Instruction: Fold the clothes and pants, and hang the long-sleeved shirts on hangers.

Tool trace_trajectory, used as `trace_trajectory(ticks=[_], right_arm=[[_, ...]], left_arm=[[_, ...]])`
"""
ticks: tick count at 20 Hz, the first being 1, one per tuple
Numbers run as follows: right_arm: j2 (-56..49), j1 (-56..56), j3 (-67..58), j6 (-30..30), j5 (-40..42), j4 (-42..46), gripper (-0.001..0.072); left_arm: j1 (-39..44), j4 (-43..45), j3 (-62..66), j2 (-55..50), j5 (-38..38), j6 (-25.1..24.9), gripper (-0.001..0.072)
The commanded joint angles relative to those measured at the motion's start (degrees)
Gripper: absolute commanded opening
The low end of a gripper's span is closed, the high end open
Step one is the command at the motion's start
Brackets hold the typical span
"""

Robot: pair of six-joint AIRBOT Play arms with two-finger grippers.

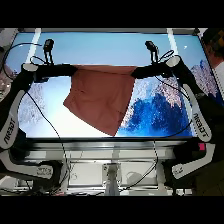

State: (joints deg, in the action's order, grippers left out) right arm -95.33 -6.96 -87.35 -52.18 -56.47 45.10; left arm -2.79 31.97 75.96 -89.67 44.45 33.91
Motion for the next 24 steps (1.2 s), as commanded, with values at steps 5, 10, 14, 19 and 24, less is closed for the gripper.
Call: trace_trajectory(ticks=[5, 10, 14, 19, 24], right_arm=[[6.16, -9.4, 0.5, 2.05, -7.3, 7.67, 0.0009], [6.16, -14.78, 3.04, 1.81, -11.85, 12.85, 0.0008], [7.67, -15.47, 3.06, 1.95, -10.93, 16.94, 0.0007], [12.07, -16.41, 3.06, 2.05, -16.9, 12.92, 0.0008], [12.44, -20.35, 5.51, 1.79, -22.38, 8.24, 0.0008]], left_arm=[[-1.9, 17.7, 0.28, 4.42, 14.38, -3.04, 0.0014], [-6.95, 22.51, 0.28, 4.42, 20.35, -3.1, 0.0013], [-12.28, 22.47, 0.28, 4.42, 23.52, -3.5, 0.0012], [-12.92, 22.49, 0.28, 4.42, 31.34, -3.5, 0.0012], [-13.03, 22.49, 0.28, 4.44, 37.0, -3.45, 0.0012]])
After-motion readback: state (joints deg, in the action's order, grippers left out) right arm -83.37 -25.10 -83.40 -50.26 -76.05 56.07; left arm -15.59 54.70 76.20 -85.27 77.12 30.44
